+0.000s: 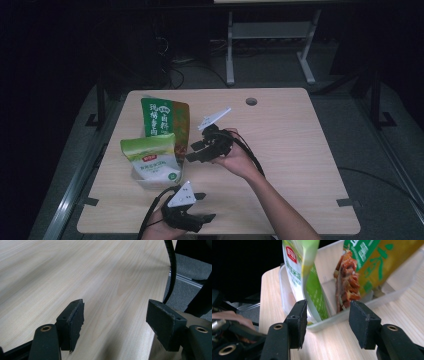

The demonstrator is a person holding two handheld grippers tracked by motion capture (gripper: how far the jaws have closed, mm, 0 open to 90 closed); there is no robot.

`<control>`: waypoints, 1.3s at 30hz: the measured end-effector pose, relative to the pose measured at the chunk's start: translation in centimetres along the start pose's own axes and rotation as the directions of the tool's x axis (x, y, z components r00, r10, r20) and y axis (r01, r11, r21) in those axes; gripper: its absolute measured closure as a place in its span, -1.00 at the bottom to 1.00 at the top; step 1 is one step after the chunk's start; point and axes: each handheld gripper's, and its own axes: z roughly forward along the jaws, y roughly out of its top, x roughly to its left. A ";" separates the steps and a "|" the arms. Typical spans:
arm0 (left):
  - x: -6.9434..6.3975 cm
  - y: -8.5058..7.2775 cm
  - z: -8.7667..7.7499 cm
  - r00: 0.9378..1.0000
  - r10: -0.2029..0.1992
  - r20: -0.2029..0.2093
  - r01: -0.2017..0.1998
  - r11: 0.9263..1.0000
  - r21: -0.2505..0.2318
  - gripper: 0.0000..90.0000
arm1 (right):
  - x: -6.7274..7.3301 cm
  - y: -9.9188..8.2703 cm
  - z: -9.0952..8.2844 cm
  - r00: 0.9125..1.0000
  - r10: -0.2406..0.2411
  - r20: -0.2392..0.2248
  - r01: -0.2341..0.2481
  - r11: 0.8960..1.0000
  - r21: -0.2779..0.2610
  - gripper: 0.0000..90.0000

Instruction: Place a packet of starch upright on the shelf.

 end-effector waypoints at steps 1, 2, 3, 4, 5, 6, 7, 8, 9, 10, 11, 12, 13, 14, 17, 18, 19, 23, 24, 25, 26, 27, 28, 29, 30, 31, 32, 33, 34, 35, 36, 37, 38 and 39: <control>0.0 0.0 0.0 1.000 0.000 0.001 0.000 1.000 0.001 -0.33 | -0.1 -0.2 -0.3 1.000 0.001 0.004 -0.001 1.000 -0.001 0.04; 0.0 0.0 0.0 1.000 0.000 0.001 0.000 1.000 0.002 -0.33 | -0.2 -0.3 -0.6 1.000 0.010 0.007 -0.010 1.000 0.002 0.03; 0.1 0.0 0.0 1.000 -0.002 0.001 0.002 1.000 0.001 -0.33 | -0.3 -0.4 -0.8 1.000 0.013 0.012 -0.013 1.000 0.003 0.03; 0.1 0.0 0.0 1.000 -0.004 0.002 0.004 1.000 0.000 -0.33 | -0.3 -0.6 -1.0 1.000 0.017 0.012 -0.017 1.000 0.001 0.03; 0.1 0.0 0.0 1.000 -0.004 0.001 0.004 1.000 -0.001 -0.33 | -0.4 -0.7 -1.3 1.000 0.020 0.015 -0.020 1.000 0.002 0.02; 0.1 0.0 0.0 1.000 -0.001 0.000 0.001 1.000 0.003 -0.33 | -0.6 -0.8 -1.5 1.000 0.022 0.019 -0.022 1.000 0.002 0.01; 0.1 0.0 0.0 1.000 -0.003 0.000 0.003 1.000 0.002 -0.33 | -0.7 -1.0 -1.8 0.999 0.026 0.026 -0.026 1.000 0.004 0.01; 0.1 0.0 0.0 1.000 -0.002 -0.001 0.002 1.000 0.002 -0.33 | -0.8 -1.1 -2.0 0.999 0.030 0.025 -0.030 1.000 -0.001 0.01; 0.1 0.0 0.0 1.000 -0.004 -0.001 0.004 1.000 0.000 -0.33 | -0.9 -1.2 -2.2 0.999 0.034 0.031 -0.034 0.999 0.001 0.00; 0.1 0.0 0.0 1.000 -0.010 -0.001 0.010 1.000 -0.004 -0.33 | -0.9 -1.3 -2.5 0.999 0.038 0.030 -0.038 0.999 -0.001 0.00; 0.1 0.0 0.0 1.000 -0.009 0.000 0.009 1.000 -0.004 -0.33 | -1.0 -1.4 -2.7 0.998 0.039 0.040 -0.039 0.999 0.001 -0.01; 0.1 0.0 0.0 1.000 -0.009 0.000 0.009 1.000 -0.004 -0.33 | -1.1 -1.5 -2.9 0.998 0.041 0.043 -0.041 0.999 0.002 -0.01; 0.1 0.0 -0.1 1.000 -0.010 0.001 0.010 1.000 -0.005 -0.33 | -1.1 -1.6 -3.1 0.998 0.043 0.045 -0.043 0.999 0.000 -0.02; 0.1 0.0 -0.1 1.000 -0.010 0.001 0.010 1.000 -0.005 -0.33 | -1.1 -1.7 -3.2 0.998 0.046 0.047 -0.046 0.999 -0.002 -0.02; 0.2 0.0 -0.1 1.000 -0.008 0.000 0.008 1.000 -0.007 -0.33 | -1.3 -2.0 -3.8 0.997 0.049 0.060 -0.048 0.999 -0.004 -0.03; 0.2 0.0 -0.1 1.000 -0.006 0.000 0.006 1.000 -0.007 -0.33 | -1.3 -2.1 -4.0 0.997 0.049 0.064 -0.049 0.999 -0.004 -0.03; 0.2 0.0 -0.1 1.000 -0.005 -0.001 0.005 1.000 -0.007 -0.33 | -1.4 -2.2 -4.2 0.996 0.051 0.066 -0.050 0.999 -0.005 -0.03; 0.2 0.1 0.0 1.000 -0.004 0.001 0.004 1.000 -0.003 -0.33 | -1.7 -2.6 -4.9 0.995 0.057 0.077 -0.056 0.998 -0.011 -0.04; 0.2 0.1 0.0 1.000 -0.001 0.001 0.001 1.000 -0.003 -0.33 | -1.7 -2.7 -5.1 0.995 0.058 0.079 -0.057 0.998 -0.012 -0.04; 0.2 0.1 0.0 1.000 -0.002 0.001 0.002 1.000 -0.004 -0.33 | -1.7 -2.8 -5.2 0.995 0.061 0.081 -0.060 0.998 -0.013 -0.05; 0.2 0.1 0.0 1.000 -0.003 0.001 0.003 1.000 -0.003 -0.33 | -1.8 -2.9 -5.4 0.994 0.063 0.085 -0.062 0.998 -0.013 -0.05; 0.2 0.1 0.0 1.000 -0.004 0.002 0.004 1.000 -0.002 -0.33 | -1.8 -3.1 -5.5 0.994 0.069 0.088 -0.069 0.998 -0.010 -0.05; 0.3 0.1 -0.1 1.000 0.004 -0.001 -0.004 1.000 -0.002 -0.33 | -1.9 -3.2 -5.7 0.994 0.071 0.089 -0.070 0.997 -0.013 -0.05; 0.3 0.1 -0.1 1.000 0.003 0.000 -0.003 1.000 -0.003 -0.33 | -2.0 -3.3 -5.8 0.993 0.075 0.094 -0.074 0.997 -0.010 -0.06; 0.3 0.1 -0.1 1.000 0.003 0.000 -0.003 1.000 -0.003 -0.33 | -2.1 -3.5 -6.0 0.992 0.076 0.098 -0.076 0.997 -0.009 -0.06; 0.3 0.1 -0.1 1.000 -0.001 0.000 0.001 1.000 -0.004 -0.33 | -2.2 -3.6 -6.2 0.992 0.077 0.096 -0.076 0.997 -0.015 -0.06; 0.3 0.1 -0.1 1.000 -0.004 0.001 0.004 1.000 -0.007 -0.33 | -2.2 -3.6 -6.2 0.992 0.077 0.096 -0.076 0.997 -0.015 -0.06; 0.3 0.0 0.0 1.000 -0.010 0.002 0.010 1.000 -0.008 -0.33 | -2.2 -3.7 -6.3 0.992 0.083 0.100 -0.082 0.997 -0.015 -0.06; 0.3 0.0 0.0 1.000 -0.011 0.002 0.011 1.000 -0.009 -0.34 | -2.3 -3.8 -6.5 0.991 0.085 0.103 -0.084 0.996 -0.014 -0.07; 0.4 0.0 0.0 1.000 -0.010 0.003 0.010 1.000 -0.008 -0.33 | -2.5 -4.1 -6.8 0.990 0.091 0.106 -0.089 0.996 -0.017 -0.07; 0.4 0.0 0.0 1.000 -0.010 0.003 0.010 1.000 -0.008 -0.33 | -2.5 -4.1 -6.8 0.990 0.091 0.106 -0.089 0.996 -0.017 -0.07; 0.4 0.0 0.0 1.000 -0.007 0.002 0.007 1.000 -0.006 -0.33 | -2.5 -4.1 -6.9 0.989 0.097 0.107 -0.096 0.995 -0.015 -0.08; 0.4 0.0 0.0 1.000 -0.006 0.003 0.006 1.000 -0.006 -0.34 | -2.6 -4.2 -7.1 0.989 0.097 0.112 -0.096 0.995 -0.013 -0.08; 0.4 0.0 0.0 1.000 -0.004 0.002 0.004 1.000 -0.005 -0.33 | -2.6 -4.3 -7.3 0.988 0.102 0.115 -0.102 0.995 -0.014 -0.08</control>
